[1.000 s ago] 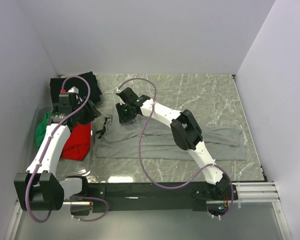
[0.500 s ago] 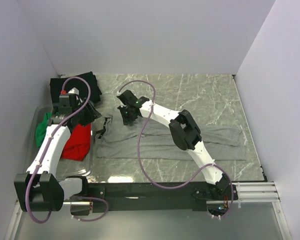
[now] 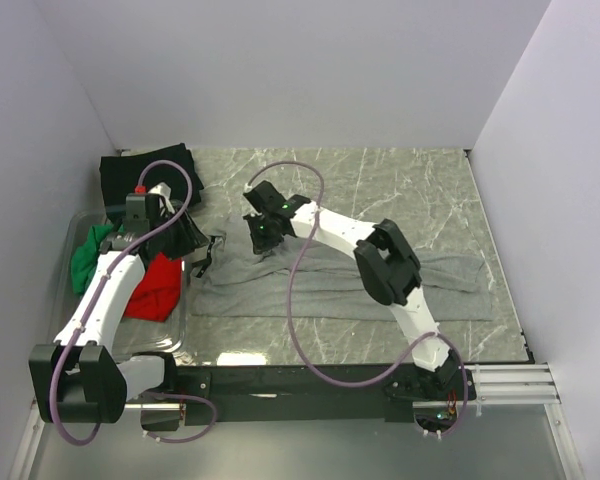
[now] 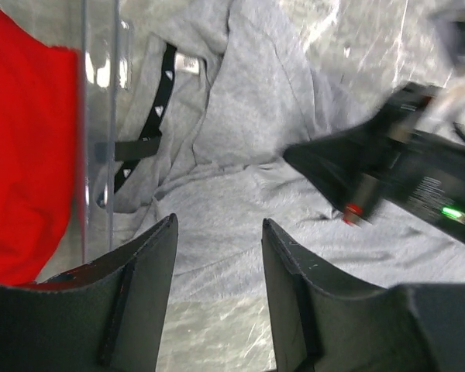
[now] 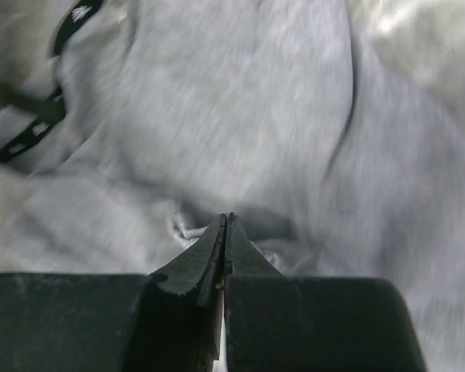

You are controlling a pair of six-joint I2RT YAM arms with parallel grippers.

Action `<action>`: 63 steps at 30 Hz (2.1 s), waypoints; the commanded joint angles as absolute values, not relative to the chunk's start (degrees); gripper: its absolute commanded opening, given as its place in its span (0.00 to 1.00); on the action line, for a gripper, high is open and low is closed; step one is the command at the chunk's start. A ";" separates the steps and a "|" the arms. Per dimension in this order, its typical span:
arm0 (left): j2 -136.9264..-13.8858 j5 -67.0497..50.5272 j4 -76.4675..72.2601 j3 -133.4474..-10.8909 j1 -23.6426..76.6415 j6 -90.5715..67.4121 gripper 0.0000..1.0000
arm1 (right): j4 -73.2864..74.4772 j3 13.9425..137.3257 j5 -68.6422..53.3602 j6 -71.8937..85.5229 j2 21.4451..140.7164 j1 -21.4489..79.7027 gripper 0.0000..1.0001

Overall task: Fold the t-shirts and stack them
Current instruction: Fold the tshirt

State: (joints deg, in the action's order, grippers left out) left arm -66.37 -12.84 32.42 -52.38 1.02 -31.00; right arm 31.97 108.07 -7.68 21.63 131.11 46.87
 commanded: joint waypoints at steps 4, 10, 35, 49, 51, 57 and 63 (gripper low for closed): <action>-65.65 -17.84 31.64 -49.49 1.23 -28.83 0.53 | 27.69 96.88 -9.49 27.94 116.47 47.46 0.00; -65.65 -18.02 30.85 -47.81 2.02 -28.74 0.54 | 29.79 92.55 -10.72 26.11 112.68 47.81 0.00; -78.57 -5.54 27.60 -48.77 17.75 -41.22 0.51 | 26.19 71.81 -14.41 22.68 104.41 49.31 0.00; -84.37 2.11 24.61 -50.36 21.80 -41.40 0.39 | 24.96 70.75 -15.91 22.24 105.29 49.31 0.00; -84.99 3.24 25.22 -50.36 21.97 -41.31 0.39 | 24.96 70.58 -15.91 22.33 105.29 49.31 0.00; -85.25 3.16 23.82 -49.04 22.59 -41.04 0.38 | 24.78 70.31 -15.91 22.85 105.29 49.31 0.00; -85.34 2.73 22.68 -48.96 23.11 -40.69 0.23 | 24.70 69.96 -15.82 23.20 105.29 49.31 0.00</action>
